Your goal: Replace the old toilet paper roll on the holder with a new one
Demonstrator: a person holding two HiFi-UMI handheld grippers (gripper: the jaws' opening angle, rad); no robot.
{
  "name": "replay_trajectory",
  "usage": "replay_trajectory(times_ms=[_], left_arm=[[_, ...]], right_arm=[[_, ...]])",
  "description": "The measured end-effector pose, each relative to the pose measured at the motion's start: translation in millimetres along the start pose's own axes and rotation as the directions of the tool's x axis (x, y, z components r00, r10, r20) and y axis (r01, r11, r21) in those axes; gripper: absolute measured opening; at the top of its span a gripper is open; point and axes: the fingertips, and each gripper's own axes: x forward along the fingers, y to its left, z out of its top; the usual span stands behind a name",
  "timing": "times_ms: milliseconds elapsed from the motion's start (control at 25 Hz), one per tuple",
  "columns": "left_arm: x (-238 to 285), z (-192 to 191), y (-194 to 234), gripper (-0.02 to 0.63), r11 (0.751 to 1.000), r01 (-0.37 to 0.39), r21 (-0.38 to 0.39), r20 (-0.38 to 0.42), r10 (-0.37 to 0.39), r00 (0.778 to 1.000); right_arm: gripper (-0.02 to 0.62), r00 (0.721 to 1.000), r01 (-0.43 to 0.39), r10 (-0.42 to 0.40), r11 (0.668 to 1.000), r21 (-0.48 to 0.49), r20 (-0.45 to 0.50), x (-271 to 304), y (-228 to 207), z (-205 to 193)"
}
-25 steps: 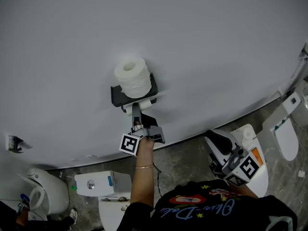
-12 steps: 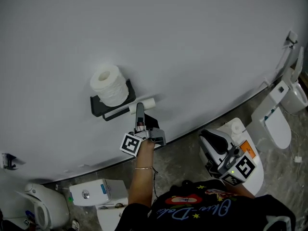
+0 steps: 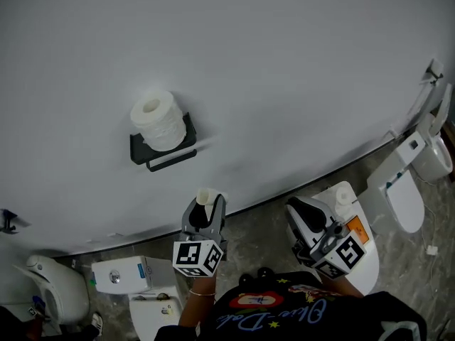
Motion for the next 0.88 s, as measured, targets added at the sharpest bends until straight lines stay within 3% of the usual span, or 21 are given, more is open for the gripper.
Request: replay_trajectory(times_ms=[80, 200, 440, 880], left_arm=[[-30, 1, 5, 0.161, 0.990, -0.078, 0.113, -0.013, 0.080, 0.997], [-58, 8, 7, 0.161, 0.967, -0.150, 0.205, 0.012, 0.150, 0.989], [-88, 18, 10, 0.160, 0.957, -0.225, 0.181, 0.042, 0.221, 0.974], [-102, 34, 6, 0.169, 0.944, -0.245, 0.222, 0.074, 0.234, 0.969]], right_arm=[[0.037, 0.999, -0.037, 0.037, 0.999, 0.015, -0.017, 9, 3, -8], [0.037, 0.995, -0.091, 0.092, 0.995, 0.026, -0.034, 22, 9, -18], [0.037, 0.984, -0.169, 0.171, 0.984, 0.048, -0.041, 38, 24, -26], [0.037, 0.973, -0.227, 0.229, 0.971, 0.070, -0.026, 45, 41, -24]])
